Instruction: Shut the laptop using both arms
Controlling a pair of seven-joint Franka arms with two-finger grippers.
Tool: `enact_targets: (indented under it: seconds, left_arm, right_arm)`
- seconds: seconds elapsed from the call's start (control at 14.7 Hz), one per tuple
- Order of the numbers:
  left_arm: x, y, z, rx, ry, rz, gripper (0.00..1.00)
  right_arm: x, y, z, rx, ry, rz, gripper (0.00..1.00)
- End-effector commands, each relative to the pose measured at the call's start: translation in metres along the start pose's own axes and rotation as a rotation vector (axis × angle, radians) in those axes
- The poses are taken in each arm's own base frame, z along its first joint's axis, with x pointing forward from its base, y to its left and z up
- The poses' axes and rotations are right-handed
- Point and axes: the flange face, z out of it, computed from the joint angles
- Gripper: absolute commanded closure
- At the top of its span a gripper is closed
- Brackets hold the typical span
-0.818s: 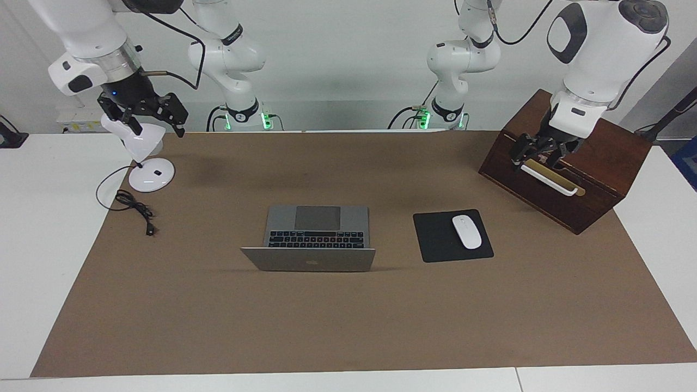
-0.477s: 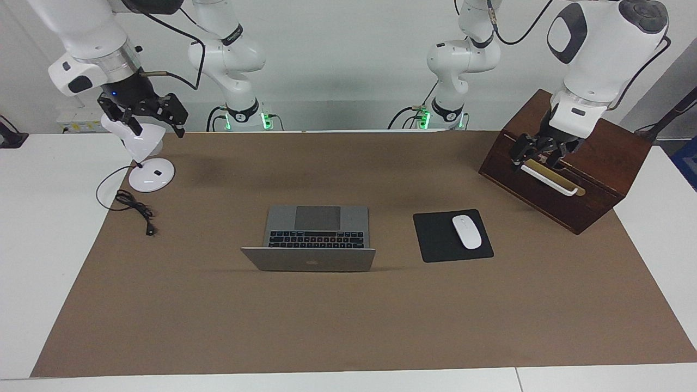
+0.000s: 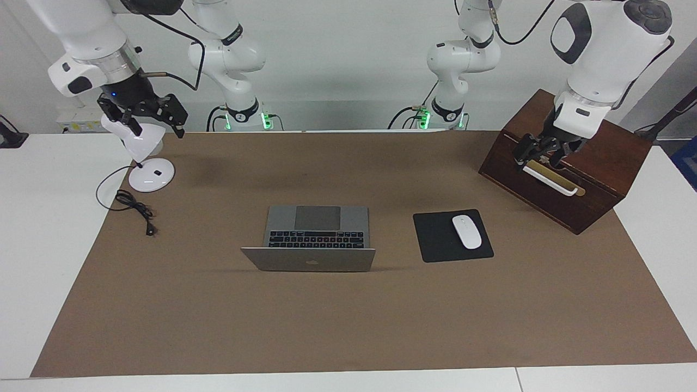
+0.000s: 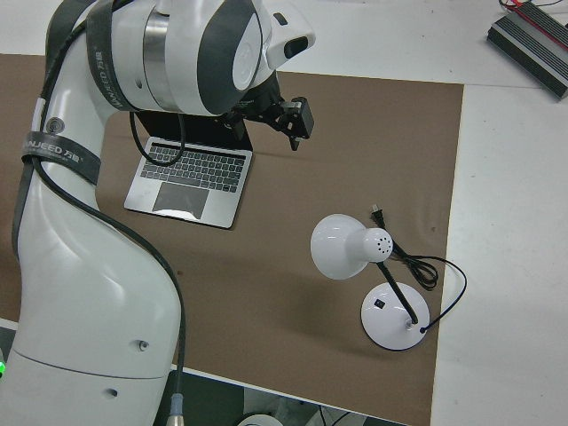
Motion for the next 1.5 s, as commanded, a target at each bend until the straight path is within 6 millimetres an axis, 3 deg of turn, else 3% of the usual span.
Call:
enact_targets:
  seconds: [0.0,0.07,0.2,0.34,0.61,0.75,0.95,1.16,1.43]
  left_arm:
    - [0.002,-0.001,-0.003,0.015,0.000,0.008,0.04]
    - [-0.001,0.002,-0.004,0.012,-0.006,0.009,0.29]
    - [-0.007,0.006,-0.005,0.011,-0.016,0.012,0.69]
    - [-0.014,0.010,-0.003,0.016,-0.028,0.001,0.99]
    - [-0.031,0.025,0.016,0.023,-0.040,-0.184,1.00]
    - [-0.040,0.031,0.022,-0.004,-0.060,-0.207,1.00]
    - [-0.043,0.038,0.025,-0.071,-0.082,-0.328,1.00]
    - [-0.050,0.050,0.037,-0.180,-0.119,-0.572,1.00]
    - [-0.064,0.083,0.058,-0.257,-0.136,-0.723,1.00]
  right_arm:
    - [-0.001,0.002,0.000,-0.011,-0.010,0.006,0.00]
    - [-0.001,0.002,0.000,-0.011,-0.012,0.004,0.00]
    - [-0.001,0.002,0.000,-0.011,-0.012,0.004,0.00]
    - [0.001,0.001,0.002,-0.011,-0.015,0.004,0.00]
    - [0.003,0.002,0.001,-0.014,-0.004,0.003,0.00]
    - [0.013,0.003,-0.001,-0.021,0.013,-0.004,0.00]
    - [0.048,0.009,-0.003,-0.027,0.036,-0.039,0.00]
    - [0.080,0.007,0.006,-0.026,0.059,-0.041,0.00]
    - [0.134,-0.001,0.015,-0.025,0.102,-0.048,0.01]
